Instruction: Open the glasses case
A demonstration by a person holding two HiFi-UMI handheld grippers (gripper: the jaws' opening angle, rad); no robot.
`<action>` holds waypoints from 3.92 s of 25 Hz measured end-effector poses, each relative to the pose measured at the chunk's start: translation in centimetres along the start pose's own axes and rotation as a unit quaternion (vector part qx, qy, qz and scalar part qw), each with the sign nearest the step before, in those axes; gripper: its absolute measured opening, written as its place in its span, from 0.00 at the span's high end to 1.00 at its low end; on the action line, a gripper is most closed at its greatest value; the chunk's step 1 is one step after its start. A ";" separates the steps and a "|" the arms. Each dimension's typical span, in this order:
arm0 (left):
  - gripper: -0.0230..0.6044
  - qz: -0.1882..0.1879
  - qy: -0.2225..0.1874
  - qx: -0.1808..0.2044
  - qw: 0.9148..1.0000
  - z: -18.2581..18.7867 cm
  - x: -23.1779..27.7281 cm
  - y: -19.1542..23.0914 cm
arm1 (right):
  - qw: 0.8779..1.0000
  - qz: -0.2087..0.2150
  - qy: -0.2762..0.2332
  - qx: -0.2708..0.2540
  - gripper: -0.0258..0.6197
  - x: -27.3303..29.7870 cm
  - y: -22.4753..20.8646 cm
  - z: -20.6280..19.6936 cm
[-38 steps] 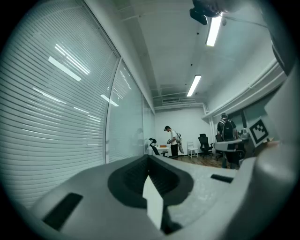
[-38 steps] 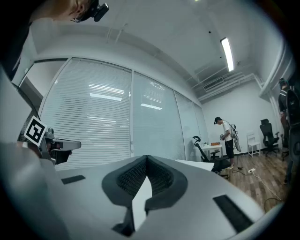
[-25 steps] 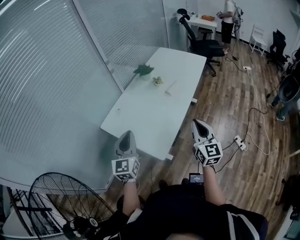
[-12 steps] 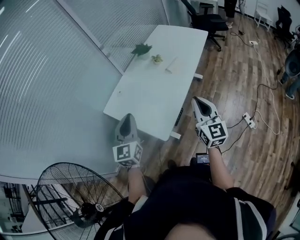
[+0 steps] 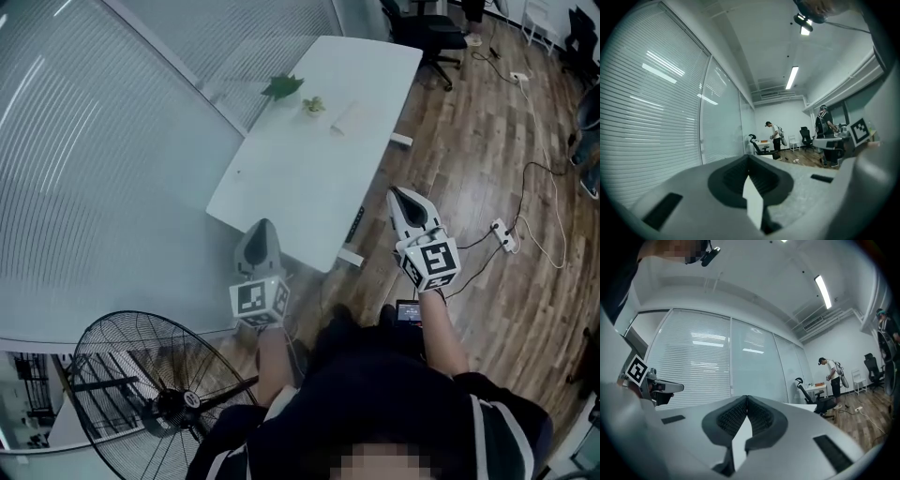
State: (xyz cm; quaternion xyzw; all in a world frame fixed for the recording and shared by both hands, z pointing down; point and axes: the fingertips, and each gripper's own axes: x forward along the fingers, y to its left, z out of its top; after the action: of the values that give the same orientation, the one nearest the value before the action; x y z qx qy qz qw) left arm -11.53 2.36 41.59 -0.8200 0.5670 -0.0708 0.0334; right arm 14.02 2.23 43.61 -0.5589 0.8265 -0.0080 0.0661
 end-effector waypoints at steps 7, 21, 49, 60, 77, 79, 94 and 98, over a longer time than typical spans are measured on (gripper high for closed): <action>0.97 0.007 0.015 -0.010 1.000 -0.8 2.7 1.5 | 1.000 -0.018 -0.001 0.021 0.94 1.8 -1.6 -0.5; 0.97 -0.046 -0.017 -0.037 0.998 -1.6 16.8 14.2 | 0.998 -0.032 0.032 -0.048 0.94 18.6 0.2 -0.9; 0.97 -0.002 0.018 -0.038 0.999 -2.7 19.2 16.3 | 0.983 0.040 0.108 -0.146 0.68 29.9 -4.3 -8.9; 0.97 0.089 0.082 -0.049 0.991 -6.3 13.9 19.8 | 0.819 0.212 0.319 -0.428 0.68 36.7 -8.1 -27.7; 0.97 0.116 0.123 -0.043 0.985 -7.9 14.1 20.5 | 0.767 0.233 0.380 -0.462 0.87 38.9 -12.4 -34.9; 0.97 0.116 0.122 -0.041 0.985 -7.9 14.4 20.6 | 0.757 0.232 0.377 -0.481 0.87 38.9 -12.4 -35.2; 0.97 0.129 0.118 -0.032 0.984 -7.5 14.7 21.8 | 0.703 0.217 0.336 -0.588 0.91 40.0 -12.0 -33.3; 0.96 0.140 0.118 -0.035 0.982 -7.8 14.1 22.5 | 0.703 0.212 0.324 -0.597 0.91 41.0 -11.5 -32.8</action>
State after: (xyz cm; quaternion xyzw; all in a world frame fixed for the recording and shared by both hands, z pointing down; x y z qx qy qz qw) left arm -28.66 -18.62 47.38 -0.7188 0.6785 -0.1418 -0.0534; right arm 5.69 -42.03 73.00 -0.2548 0.7254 0.3209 -0.5531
